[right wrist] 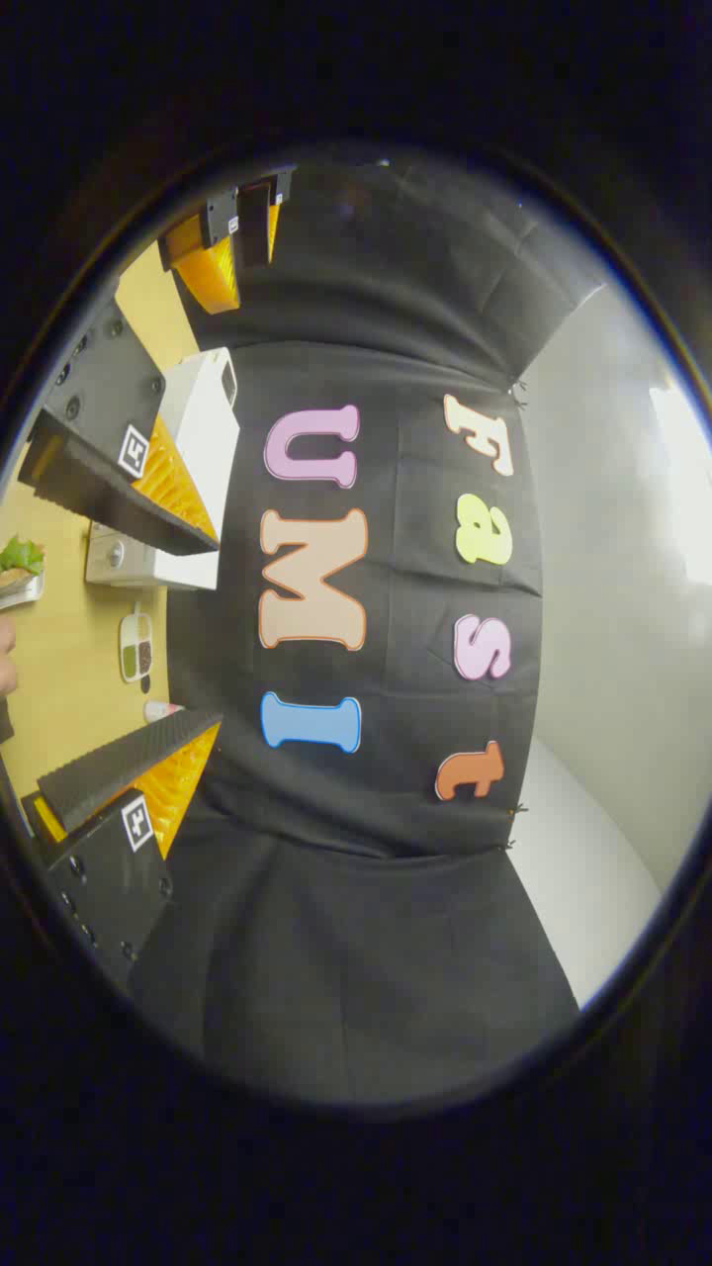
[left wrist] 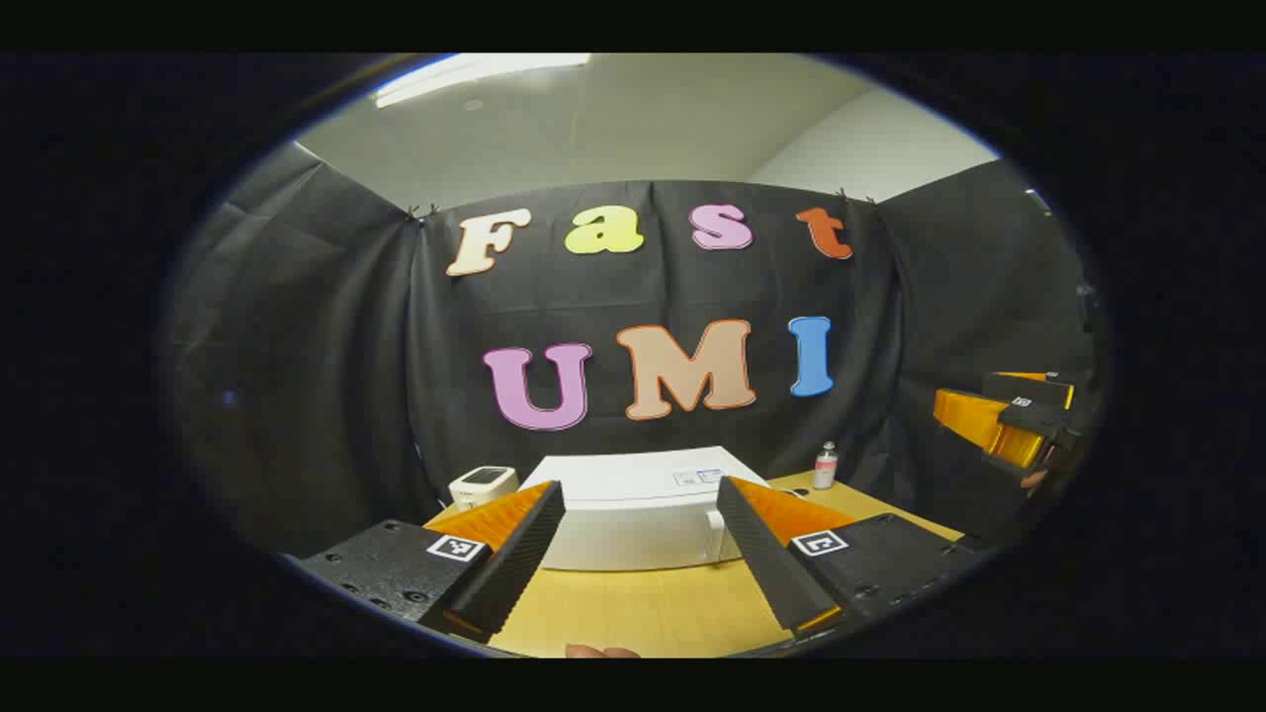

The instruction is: Open the microwave oven with the left hand, put the food in, and close the microwave oven.

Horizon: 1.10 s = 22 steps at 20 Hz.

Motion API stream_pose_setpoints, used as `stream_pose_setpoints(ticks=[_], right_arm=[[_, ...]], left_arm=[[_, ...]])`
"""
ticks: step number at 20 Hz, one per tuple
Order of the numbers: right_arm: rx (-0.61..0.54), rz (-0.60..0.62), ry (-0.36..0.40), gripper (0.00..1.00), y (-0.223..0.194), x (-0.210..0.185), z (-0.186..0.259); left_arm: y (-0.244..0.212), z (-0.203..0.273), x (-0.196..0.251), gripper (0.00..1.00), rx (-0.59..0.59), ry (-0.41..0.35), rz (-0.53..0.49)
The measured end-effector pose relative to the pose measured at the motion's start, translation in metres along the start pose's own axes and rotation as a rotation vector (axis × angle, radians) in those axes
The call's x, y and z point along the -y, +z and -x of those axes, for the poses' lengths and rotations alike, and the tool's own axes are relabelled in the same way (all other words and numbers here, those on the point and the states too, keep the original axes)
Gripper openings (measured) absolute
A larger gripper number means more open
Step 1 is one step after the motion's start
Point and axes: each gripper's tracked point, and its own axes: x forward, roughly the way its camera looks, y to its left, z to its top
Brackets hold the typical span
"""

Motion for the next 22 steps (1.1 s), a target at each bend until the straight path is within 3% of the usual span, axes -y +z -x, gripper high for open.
stream_pose_setpoints(ticks=[5,22], right_arm=[[0.023,0.031,0.002,0.96,0.005,0.008,-0.002],[0.075,0.031,0.006,0.96,0.022,0.010,0.000]], left_arm=[[-0.010,-0.003,0.006,1.00,-0.022,-0.003,0.024],[-0.002,-0.010,0.007,0.97,0.005,0.012,0.017]])
